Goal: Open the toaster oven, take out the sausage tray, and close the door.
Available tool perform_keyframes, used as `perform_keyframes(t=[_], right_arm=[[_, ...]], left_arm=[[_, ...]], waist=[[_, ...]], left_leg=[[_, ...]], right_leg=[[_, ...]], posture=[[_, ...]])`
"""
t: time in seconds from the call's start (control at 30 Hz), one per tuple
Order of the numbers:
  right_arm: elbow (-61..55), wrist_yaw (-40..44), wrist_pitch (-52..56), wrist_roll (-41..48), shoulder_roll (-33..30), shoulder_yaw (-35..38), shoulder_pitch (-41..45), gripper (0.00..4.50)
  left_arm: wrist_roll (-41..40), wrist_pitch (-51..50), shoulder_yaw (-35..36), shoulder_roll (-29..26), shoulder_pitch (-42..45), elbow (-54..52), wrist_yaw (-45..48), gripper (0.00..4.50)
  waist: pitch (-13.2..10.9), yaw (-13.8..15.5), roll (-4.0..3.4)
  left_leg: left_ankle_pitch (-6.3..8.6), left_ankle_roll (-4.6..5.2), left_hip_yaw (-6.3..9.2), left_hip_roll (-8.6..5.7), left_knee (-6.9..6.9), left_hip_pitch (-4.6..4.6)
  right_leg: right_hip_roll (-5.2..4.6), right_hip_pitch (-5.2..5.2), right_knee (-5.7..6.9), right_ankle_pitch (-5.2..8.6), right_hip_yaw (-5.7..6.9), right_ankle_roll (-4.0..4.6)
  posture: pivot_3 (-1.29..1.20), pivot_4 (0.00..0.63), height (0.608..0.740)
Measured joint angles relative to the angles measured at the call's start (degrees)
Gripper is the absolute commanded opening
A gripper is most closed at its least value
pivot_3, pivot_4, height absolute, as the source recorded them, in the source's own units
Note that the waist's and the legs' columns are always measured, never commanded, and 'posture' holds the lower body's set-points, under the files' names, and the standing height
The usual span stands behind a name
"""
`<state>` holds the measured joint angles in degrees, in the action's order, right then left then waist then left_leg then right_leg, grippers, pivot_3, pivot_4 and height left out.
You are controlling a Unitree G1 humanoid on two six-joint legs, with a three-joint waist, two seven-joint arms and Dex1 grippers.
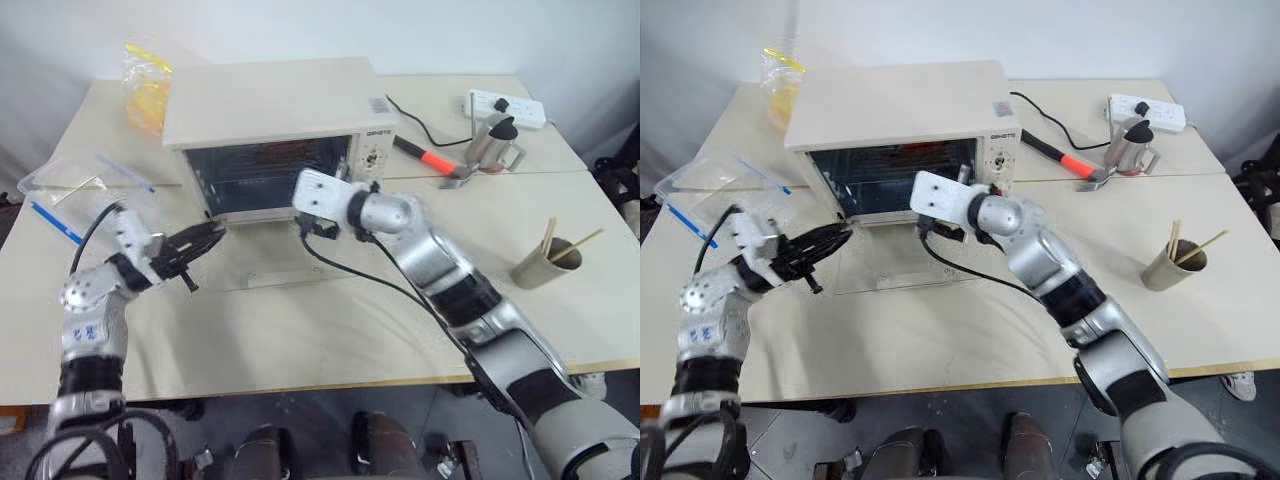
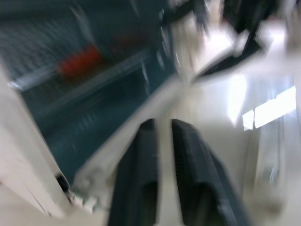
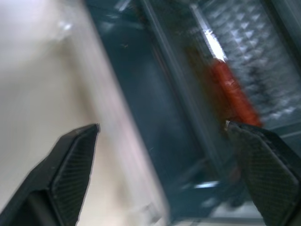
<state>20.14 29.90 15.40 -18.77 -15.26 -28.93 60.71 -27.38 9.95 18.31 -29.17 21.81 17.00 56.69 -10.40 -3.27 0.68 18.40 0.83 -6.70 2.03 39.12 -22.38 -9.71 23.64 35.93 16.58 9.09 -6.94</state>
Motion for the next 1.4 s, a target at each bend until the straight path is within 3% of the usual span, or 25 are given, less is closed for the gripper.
perform_keyframes(t=[0.33, 0.53, 0.63, 1.03, 1.4], right_arm=[[29.65, -13.66, -12.83, -11.09, 10.32, -4.75, 12.23, 4.5], [42.47, -21.49, -14.64, -15.76, 15.57, -6.76, 17.48, 4.5], [47.85, -24.67, -13.69, -17.37, 17.17, -7.0, 19.33, 3.89], [54.09, -29.9, -10.39, -20.72, 18.57, -7.61, 21.03, 0.01], [49.89, -30.19, -10.2, -22.21, 17.07, -7.65, 18.48, 0.01]], left_arm=[[-7.14, -3.55, 6.41, 8.9, -15.49, -21.47, -15.71, 4.47], [-9.1, -4.31, 6.83, 10.3, -18.74, -26.69, -19.26, 4.47], [-9.73, -4.77, 6.89, 10.35, -19.28, -27.59, -20.05, 4.5], [-12.75, -7.01, 6.86, 10.34, -19.59, -28.32, -20.98, 4.5], [-11.44, -13.03, 5.33, 6.78, -17.9, -27.38, -23.04, 4.5]], waist=[[0.0, -0.64, 0.0], [0.0, -0.64, -0.01], [0.0, -0.52, -0.01], [-0.02, -0.64, -0.03], [-0.02, -0.66, -0.05]], left_leg=[[0.0, -0.01, -0.07, 0.25, -0.08, 0.05], [0.01, -0.02, -0.07, 0.33, -0.09, 0.03], [0.01, -0.03, -0.09, 0.35, -0.09, 0.03], [0.05, -0.1, -0.12, 0.5, -0.11, 0.01], [0.06, -0.13, -0.12, 0.52, -0.13, -0.02]], right_leg=[[0.02, 0.0, -0.02, 0.0, -0.05, 0.02], [0.02, 0.0, -0.03, 0.01, -0.03, 0.04], [0.04, 0.01, -0.04, 0.02, -0.04, 0.05], [0.17, 0.05, -0.04, 0.05, -0.04, 0.11], [0.21, 0.08, -0.06, 0.05, -0.04, 0.12]], posture=[[0.0, 0.15, 0.74], [0.0, 0.15, 0.74], [0.0, 0.15, 0.74], [0.0, 0.15, 0.74], [0.0, 0.15, 0.74]])
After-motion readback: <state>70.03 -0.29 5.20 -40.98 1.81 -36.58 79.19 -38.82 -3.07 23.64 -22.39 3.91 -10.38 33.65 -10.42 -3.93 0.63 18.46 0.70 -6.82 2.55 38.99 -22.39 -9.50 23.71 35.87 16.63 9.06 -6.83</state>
